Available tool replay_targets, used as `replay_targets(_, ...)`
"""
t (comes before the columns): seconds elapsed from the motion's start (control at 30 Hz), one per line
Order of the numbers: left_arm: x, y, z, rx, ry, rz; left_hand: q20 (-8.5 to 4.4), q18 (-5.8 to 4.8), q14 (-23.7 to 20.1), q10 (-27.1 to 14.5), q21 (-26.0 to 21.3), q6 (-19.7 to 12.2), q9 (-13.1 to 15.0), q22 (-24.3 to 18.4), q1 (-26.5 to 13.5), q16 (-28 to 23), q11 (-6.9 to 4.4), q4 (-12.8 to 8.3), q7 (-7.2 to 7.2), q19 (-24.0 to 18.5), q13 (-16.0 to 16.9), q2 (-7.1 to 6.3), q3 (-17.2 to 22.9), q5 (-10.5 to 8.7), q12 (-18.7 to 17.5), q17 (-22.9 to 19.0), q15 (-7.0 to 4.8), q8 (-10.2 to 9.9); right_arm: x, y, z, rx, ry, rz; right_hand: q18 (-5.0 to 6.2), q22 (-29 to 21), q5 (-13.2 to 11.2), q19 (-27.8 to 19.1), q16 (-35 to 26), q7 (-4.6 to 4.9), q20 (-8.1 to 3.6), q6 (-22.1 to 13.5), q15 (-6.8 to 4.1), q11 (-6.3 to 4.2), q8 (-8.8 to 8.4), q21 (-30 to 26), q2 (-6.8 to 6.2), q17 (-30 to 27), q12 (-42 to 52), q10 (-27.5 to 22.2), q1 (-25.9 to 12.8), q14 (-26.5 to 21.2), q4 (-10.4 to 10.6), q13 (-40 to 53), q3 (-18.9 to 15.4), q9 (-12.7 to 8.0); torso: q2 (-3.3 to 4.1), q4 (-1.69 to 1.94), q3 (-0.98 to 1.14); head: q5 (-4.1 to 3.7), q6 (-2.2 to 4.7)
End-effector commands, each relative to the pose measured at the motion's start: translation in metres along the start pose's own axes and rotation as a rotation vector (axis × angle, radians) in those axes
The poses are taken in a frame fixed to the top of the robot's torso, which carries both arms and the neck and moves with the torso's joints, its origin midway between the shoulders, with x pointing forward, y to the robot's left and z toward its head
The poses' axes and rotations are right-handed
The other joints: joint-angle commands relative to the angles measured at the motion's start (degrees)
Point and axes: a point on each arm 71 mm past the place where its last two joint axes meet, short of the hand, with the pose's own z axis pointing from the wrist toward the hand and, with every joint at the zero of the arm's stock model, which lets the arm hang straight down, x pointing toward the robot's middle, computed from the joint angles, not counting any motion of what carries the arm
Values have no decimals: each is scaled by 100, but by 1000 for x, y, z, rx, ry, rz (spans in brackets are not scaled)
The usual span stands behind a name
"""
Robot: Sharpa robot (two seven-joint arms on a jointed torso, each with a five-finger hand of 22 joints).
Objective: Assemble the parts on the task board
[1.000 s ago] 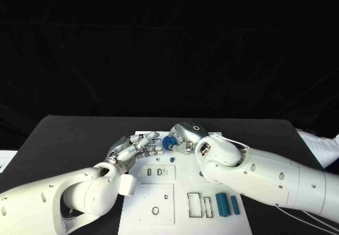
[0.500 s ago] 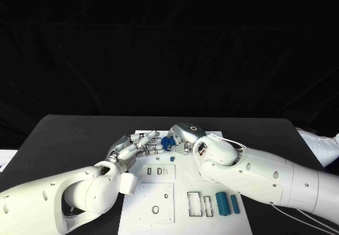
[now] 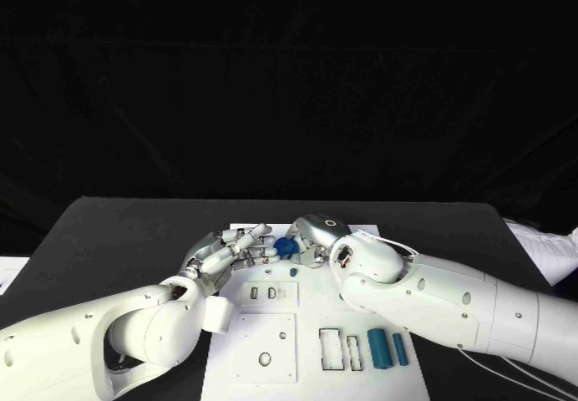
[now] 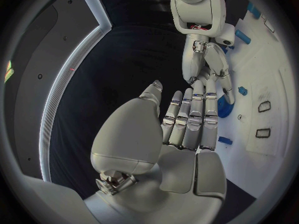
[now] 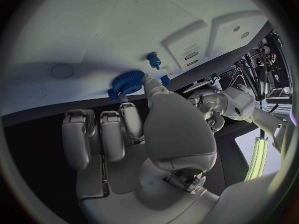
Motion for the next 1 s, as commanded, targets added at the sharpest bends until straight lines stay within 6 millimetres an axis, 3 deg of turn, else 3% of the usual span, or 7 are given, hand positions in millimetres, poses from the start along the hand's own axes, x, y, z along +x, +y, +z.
replay_targets(0.03,2,-1,0,5,20,-11,12,63,33,-7,22,18,-6,-10,40,-32,35,-27,-4,42,-7,25,7,23,-32,5,14,-39,4,-1,0,3,55,14,-58,664,109,9,-21,-7,34,81,4,-39,37,-9,40,692,-31,12,-68,437,101,369,-43,18,1,-2,-2,3,-6)
replay_targets(0.27,2,-1,0,5,19,-10,11,63,37,-3,18,22,-5,-15,49,-41,35,-44,-4,46,-6,33,9,22,-39,9,13,-49,1,-8,-3,20,13,44,-67,704,485,40,-7,-39,9,204,-22,-69,28,6,203,726,34,52,-148,446,324,429,-133,29,-3,3,-2,0,4)
replay_targets(0.53,-1,-1,0,6,14,-8,11,63,37,-3,18,22,-5,-15,49,-41,35,-44,-4,46,-6,33,9,22,-39,9,13,-49,-20,-22,-16,-84,-187,201,-57,664,729,8,-56,-11,4,99,-17,-53,-33,-12,237,628,-135,-40,45,423,308,314,-130,-7,-12,-21,7,-1,38)
replay_targets(0.73,-3,-1,0,6,8,-6,11,63,38,-4,17,22,-6,-16,49,-42,35,-46,-4,46,-6,34,8,22,-41,9,14,-52,-42,-55,-35,-103,-205,314,-47,620,728,-28,-66,9,17,25,-1,-36,-26,-35,206,622,-190,-76,169,418,247,280,-136,-22,-51,-65,19,9,31)
replay_targets(0.83,-5,-1,1,6,5,-5,11,63,38,-4,17,22,-6,-16,49,-42,35,-46,-4,46,-6,34,8,22,-41,9,14,-52,-51,-76,-46,-90,-186,350,-54,652,748,-4,-59,4,18,63,-6,-44,-8,-24,191,643,-193,-78,352,423,121,281,-101,-12,-78,-92,27,8,24)
replay_targets(0.93,-6,0,2,7,2,-4,11,63,38,-4,16,21,-6,-16,49,-43,35,-47,-4,46,-7,35,9,22,-42,10,14,-53,-58,-99,-60,-82,-166,379,-65,703,591,35,-33,-2,12,123,-14,-54,5,-4,164,701,-178,-69,611,436,-82,296,-50,-2,-109,-132,36,-16,28)
replay_targets(1.0,-6,0,2,8,1,-4,11,63,38,-4,16,21,-6,-16,50,-44,35,-48,-4,46,-7,36,9,22,-42,10,14,-53,-59,-110,-66,-76,-152,384,-67,712,578,41,-29,-5,8,162,-17,-59,11,-1,136,711,-182,-68,717,438,-179,295,-33,3,-125,-166,54,-15,30)
